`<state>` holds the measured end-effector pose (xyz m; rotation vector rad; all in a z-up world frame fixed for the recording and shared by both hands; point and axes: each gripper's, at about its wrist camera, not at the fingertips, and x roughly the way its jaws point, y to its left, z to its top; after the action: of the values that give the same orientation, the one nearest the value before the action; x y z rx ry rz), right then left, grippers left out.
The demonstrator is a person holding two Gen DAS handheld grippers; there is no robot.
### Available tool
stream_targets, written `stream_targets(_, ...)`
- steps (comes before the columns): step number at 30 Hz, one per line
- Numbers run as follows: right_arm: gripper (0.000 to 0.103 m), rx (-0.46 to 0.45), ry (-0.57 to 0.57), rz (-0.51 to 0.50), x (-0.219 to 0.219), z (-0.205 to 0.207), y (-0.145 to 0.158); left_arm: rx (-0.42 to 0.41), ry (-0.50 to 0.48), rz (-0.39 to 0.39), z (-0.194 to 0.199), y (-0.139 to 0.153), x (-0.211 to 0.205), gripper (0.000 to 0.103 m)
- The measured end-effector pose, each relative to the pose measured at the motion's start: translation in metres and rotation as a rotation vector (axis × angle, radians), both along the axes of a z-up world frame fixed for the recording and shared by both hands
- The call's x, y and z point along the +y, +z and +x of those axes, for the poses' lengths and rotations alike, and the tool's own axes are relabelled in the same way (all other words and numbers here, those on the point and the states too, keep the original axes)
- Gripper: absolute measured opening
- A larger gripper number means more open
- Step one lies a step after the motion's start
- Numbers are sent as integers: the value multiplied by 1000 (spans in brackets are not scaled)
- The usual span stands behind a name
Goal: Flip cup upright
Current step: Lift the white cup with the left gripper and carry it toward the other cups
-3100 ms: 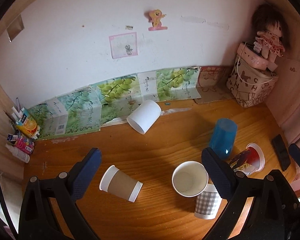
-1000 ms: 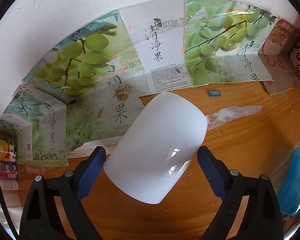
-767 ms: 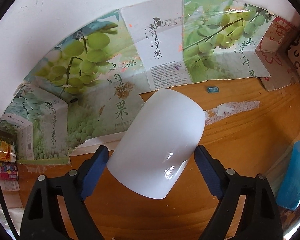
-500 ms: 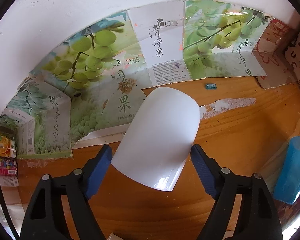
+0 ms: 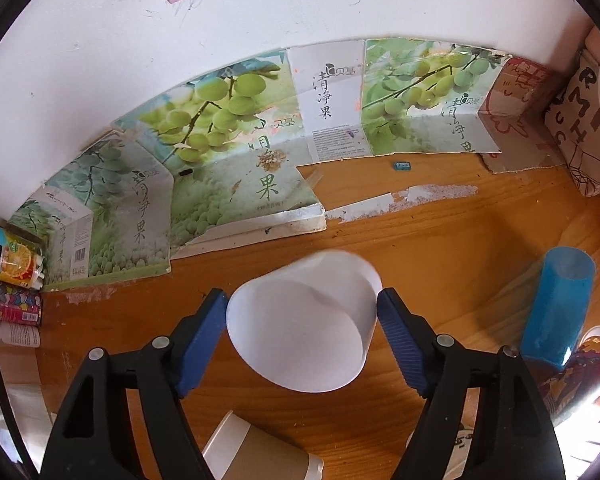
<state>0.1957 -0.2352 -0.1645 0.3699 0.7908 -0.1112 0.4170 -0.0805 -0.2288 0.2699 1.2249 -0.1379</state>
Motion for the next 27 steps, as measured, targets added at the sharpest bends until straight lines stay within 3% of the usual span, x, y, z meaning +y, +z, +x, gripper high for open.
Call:
stream_targets(18, 103, -127, 93, -51, 11, -73, 42, -115, 20, -47, -109, 75, 31, 78)
stream_targets(27, 103, -154, 147, -26, 15, -115, 47, -106, 19, -34, -184, 83, 39, 78)
